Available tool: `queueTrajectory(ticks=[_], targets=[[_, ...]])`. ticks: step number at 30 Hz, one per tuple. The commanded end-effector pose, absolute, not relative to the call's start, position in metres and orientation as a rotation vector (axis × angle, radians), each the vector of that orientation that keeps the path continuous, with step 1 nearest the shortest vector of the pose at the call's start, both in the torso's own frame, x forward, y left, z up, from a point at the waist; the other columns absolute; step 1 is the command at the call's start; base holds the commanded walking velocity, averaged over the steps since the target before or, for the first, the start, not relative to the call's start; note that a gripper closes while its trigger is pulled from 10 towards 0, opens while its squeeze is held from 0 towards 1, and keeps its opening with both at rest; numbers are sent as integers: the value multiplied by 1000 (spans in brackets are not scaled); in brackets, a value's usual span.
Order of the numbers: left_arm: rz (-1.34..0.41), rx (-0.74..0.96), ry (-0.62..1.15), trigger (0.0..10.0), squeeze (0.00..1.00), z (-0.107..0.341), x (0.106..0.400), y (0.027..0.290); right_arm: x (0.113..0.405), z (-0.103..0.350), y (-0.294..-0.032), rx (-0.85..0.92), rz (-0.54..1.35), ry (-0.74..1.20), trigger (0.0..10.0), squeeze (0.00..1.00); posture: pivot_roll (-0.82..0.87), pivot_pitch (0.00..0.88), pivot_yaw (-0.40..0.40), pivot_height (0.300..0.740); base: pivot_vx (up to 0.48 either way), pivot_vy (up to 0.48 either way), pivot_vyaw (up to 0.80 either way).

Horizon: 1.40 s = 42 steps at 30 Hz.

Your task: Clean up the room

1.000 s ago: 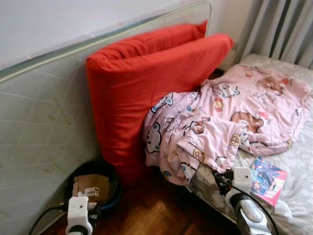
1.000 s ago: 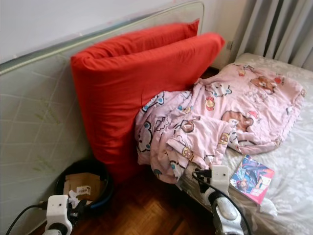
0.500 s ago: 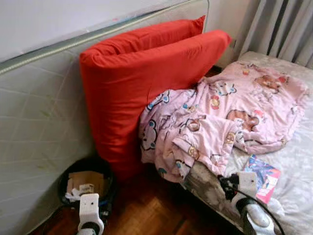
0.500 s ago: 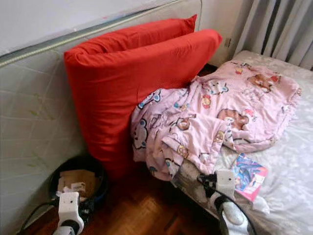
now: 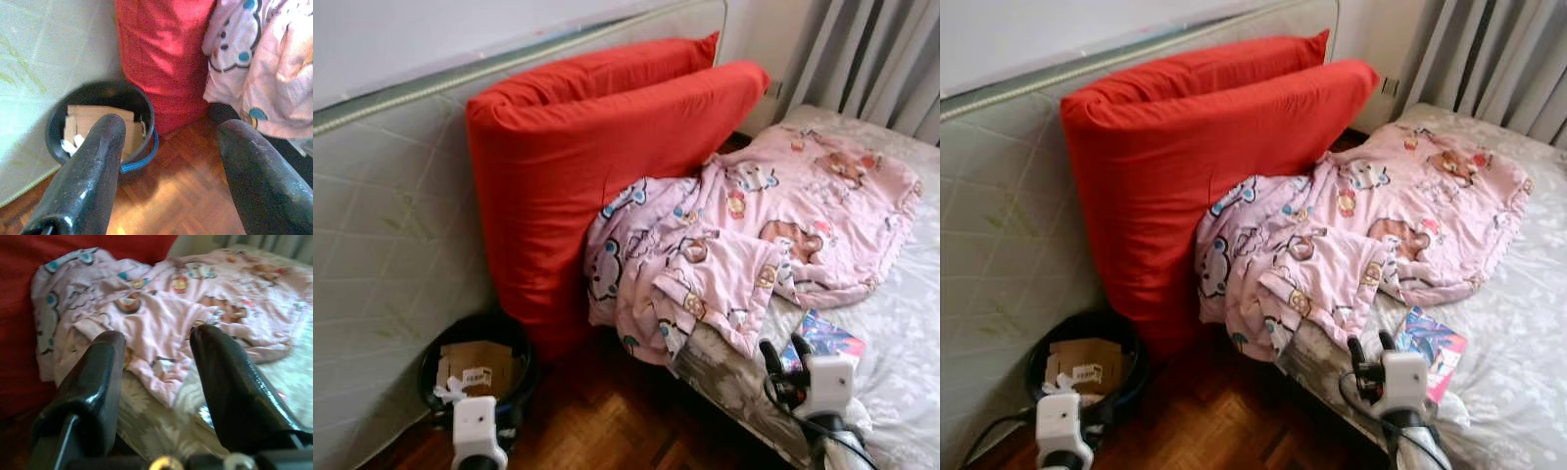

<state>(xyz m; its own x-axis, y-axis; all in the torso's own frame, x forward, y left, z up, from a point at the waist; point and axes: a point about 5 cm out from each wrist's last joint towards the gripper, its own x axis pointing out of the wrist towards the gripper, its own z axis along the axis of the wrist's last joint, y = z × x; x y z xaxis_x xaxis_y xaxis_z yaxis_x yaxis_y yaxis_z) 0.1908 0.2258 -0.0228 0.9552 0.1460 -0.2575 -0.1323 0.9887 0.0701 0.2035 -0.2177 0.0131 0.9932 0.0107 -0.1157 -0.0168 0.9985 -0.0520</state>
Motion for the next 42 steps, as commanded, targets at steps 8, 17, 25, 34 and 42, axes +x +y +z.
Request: queueTrajectory(ticks=[8, 17, 25, 34, 42], targets=[[68, 43, 427, 10000, 0, -42, 186, 222, 177, -48, -225, 5, -91, 464, 10000, 0, 19, 0, 55, 740, 0, 0, 0], [82, 4, 743, 10000, 0, -70, 180, 219, 168, -80, -207, 21, -42, 812, 10000, 0, 39, 0, 68, 740, 0, 0, 0], [58, 67, 878, 10000, 0, -83, 152, 232, 167, -86, -194, 40, -11, 860, 10000, 0, 125, 0, 1, 740, 0, 0, 0], [108, 52, 971, 10000, 0, -92, 136, 231, 163, -87, -200, -52, 121, 910, 10000, 0, 124, 8, -57, 740, 0, 0, 0], [36, 55, 895, 10000, 0, -83, 169, 213, 184, -74, -225, -14, -30, 857, 10000, 0, 120, 0, -22, 740, 0, 0, 0]])
